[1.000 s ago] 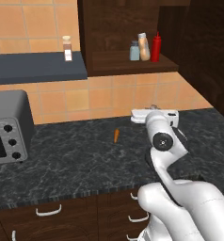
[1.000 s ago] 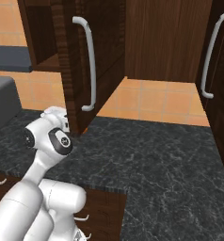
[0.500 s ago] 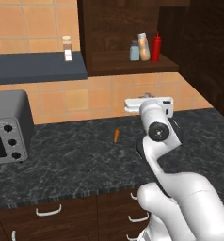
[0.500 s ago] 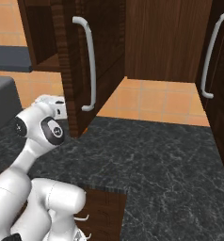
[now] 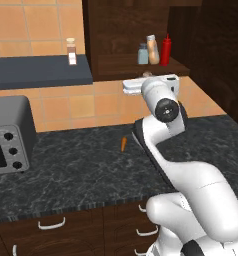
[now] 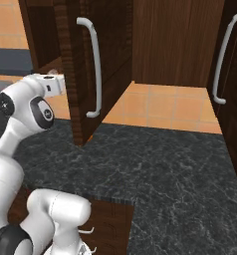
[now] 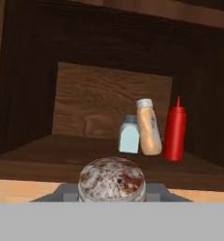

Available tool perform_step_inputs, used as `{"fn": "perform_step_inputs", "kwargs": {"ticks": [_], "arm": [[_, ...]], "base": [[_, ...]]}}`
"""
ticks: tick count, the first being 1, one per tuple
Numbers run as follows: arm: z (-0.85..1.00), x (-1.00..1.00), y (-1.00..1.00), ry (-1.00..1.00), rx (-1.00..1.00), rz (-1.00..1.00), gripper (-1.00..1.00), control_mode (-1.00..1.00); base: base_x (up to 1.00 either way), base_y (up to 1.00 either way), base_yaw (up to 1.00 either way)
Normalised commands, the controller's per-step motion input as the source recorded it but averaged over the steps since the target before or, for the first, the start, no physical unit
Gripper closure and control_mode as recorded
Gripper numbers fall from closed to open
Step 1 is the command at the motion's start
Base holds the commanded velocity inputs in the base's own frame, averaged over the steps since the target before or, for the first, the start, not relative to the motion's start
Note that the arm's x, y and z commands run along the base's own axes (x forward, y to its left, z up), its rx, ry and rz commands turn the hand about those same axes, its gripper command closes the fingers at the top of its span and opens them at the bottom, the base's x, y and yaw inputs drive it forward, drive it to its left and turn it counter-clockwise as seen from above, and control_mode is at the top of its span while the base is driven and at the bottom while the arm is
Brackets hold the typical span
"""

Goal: Put the shaker and condiment bottle from the counter next to their counterparts in the cabinet.

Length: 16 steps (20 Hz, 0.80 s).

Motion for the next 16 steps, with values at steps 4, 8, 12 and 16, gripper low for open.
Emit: {"fn": "perform_step_inputs", "kwargs": {"ticks": [4, 8, 12, 16], "arm": [[0.89, -0.04, 0.32, 0.0, 0.0, 0.1, 1.0, -1.0], [0.91, 0.0, 0.14, 0.08, 0.0, 0.06, 1.0, -1.0], [0.14, 0.08, 0.0, 0.14, 0.02, 0.01, 1.0, -1.0], [-0.17, 0.09, 0.0, 0.0, 0.0, 0.0, 1.0, -1.0]], "base": [[0.0, 0.0, 0.0], [0.0, 0.0, 0.0], [0.0, 0.0, 0.0], [0.0, 0.0, 0.0]]}}
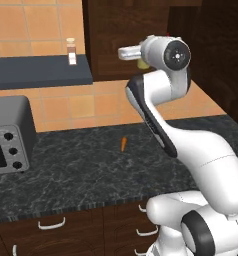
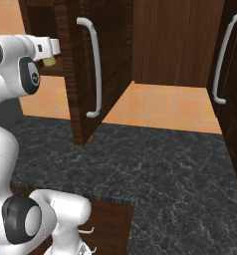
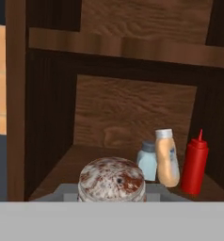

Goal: Put the shaker and condiment bottle from the counter next to their counterparts in the cabinet.

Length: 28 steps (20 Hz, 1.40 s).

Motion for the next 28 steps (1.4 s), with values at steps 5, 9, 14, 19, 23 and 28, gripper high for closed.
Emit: {"fn": "perform_step_inputs", "kwargs": {"ticks": [5, 9, 14, 19, 23, 28], "arm": [[-0.4, 0.24, 0.0, -0.04, -0.03, -0.01, 1.0, -1.0], [-0.14, 0.13, 0.0, 0.0, 0.0, 0.0, 1.0, -1.0], [0.0, 0.35, -0.23, 0.0, 0.02, -0.04, 1.0, -1.0], [-0.01, 0.11, -0.09, 0.01, 0.02, -0.03, 1.0, -1.0], [-0.01, 0.09, 0.0, 0.0, -0.01, -0.24, 1.0, -1.0], [-0.01, 0.07, 0.02, 0.0, -0.01, -0.19, 1.0, -1.0]], "base": [[0.0, 0.0, 0.0], [0.0, 0.0, 0.0], [0.0, 0.0, 0.0], [0.0, 0.0, 0.0], [0.0, 0.0, 0.0], [0.0, 0.0, 0.0]]}}
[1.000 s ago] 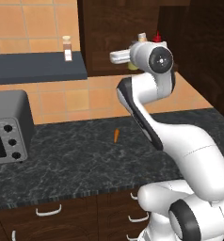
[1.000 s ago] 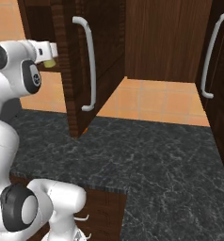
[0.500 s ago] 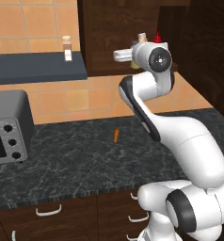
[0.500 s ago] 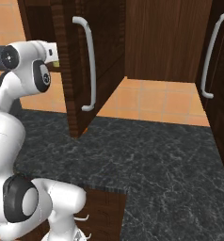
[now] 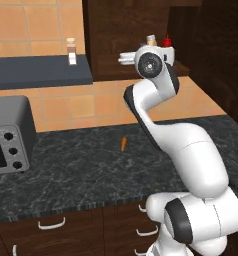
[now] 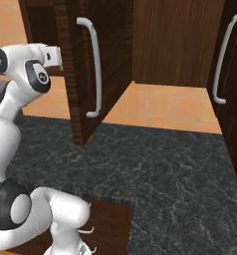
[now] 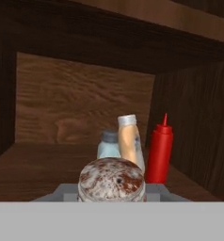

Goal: Put the shaker and condiment bottle from the counter next to their counterparts in the cabinet.

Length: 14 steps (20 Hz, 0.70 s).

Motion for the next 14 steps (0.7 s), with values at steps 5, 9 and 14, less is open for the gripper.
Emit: {"fn": "perform_step_inputs", "kwargs": {"ticks": [5, 9, 14], "arm": [[-0.07, 0.19, -0.01, -0.02, 0.0, -0.02, 1.0, -1.0], [-0.03, 0.19, -0.1, 0.0, 0.02, 0.0, 1.0, -1.0], [-0.04, 0.03, -0.13, -0.04, 0.03, 0.0, 1.0, -1.0]], "base": [[0.0, 0.0, 0.0], [0.0, 0.0, 0.0], [0.0, 0.0, 0.0]]}}
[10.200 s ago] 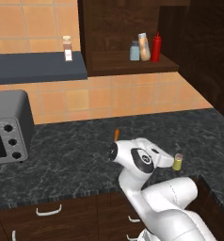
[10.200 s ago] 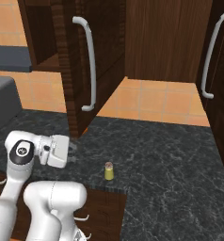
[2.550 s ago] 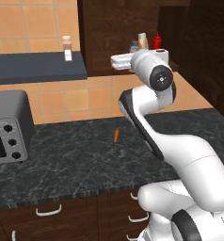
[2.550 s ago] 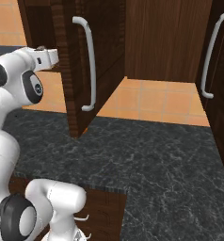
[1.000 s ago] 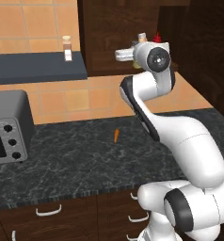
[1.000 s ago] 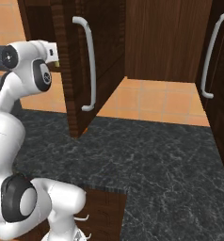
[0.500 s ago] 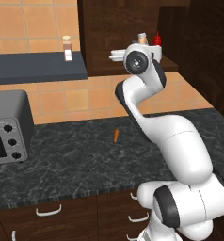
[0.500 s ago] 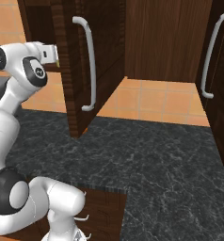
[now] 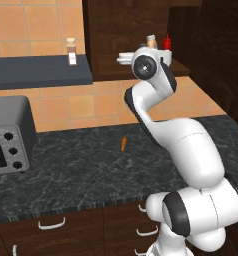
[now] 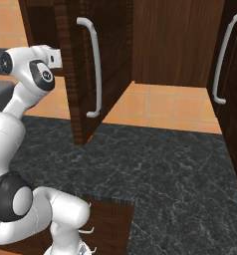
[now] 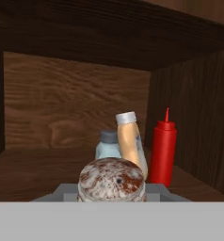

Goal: Put the shaker and condiment bottle from the counter next to their counterparts in the cabinet.

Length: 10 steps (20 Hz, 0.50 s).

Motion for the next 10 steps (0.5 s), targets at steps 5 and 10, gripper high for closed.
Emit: {"fn": "perform_step_inputs", "kwargs": {"ticks": [5, 10], "arm": [[-0.06, 0.17, -0.26, -0.07, 0.1, 0.0, 1.0, -1.0], [0.0, 0.1, 0.0, 0.0, 0.0, 0.0, 1.0, -1.0]], "base": [[0.0, 0.0, 0.0], [0.0, 0.0, 0.0]]}}
